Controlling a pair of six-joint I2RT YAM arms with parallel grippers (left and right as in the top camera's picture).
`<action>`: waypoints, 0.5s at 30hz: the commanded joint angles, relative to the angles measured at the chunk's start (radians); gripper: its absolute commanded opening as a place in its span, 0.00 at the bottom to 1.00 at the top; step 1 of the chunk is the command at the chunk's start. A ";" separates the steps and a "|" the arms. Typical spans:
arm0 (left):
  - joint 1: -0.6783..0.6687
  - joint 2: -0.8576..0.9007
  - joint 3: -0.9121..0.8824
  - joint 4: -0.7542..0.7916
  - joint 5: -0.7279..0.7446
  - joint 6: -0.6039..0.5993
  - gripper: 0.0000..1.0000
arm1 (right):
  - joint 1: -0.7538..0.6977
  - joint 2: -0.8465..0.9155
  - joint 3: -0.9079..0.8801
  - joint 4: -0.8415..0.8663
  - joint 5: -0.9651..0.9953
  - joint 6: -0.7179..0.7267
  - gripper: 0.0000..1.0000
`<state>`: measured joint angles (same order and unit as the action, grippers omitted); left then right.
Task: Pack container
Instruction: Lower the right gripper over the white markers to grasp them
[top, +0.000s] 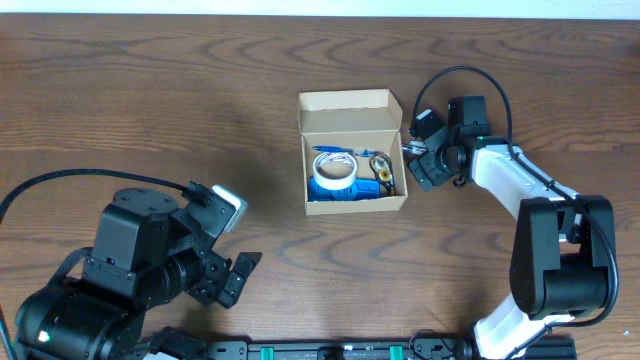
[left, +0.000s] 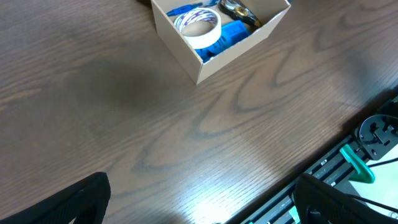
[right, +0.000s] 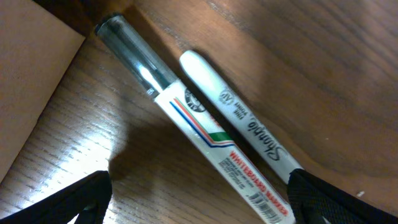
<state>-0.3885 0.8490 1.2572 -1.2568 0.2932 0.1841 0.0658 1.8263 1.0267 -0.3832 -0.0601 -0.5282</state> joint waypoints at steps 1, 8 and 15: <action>0.002 0.000 0.008 -0.003 0.013 0.007 0.95 | -0.013 0.009 -0.008 0.011 -0.029 0.046 0.96; 0.002 0.000 0.008 -0.003 0.013 0.007 0.95 | -0.079 0.009 -0.008 -0.004 -0.132 0.094 0.97; 0.002 0.000 0.008 -0.003 0.013 0.007 0.95 | -0.085 0.009 -0.006 -0.035 -0.123 0.085 0.98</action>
<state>-0.3885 0.8490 1.2572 -1.2568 0.2932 0.1841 -0.0185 1.8263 1.0241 -0.4175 -0.1612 -0.4557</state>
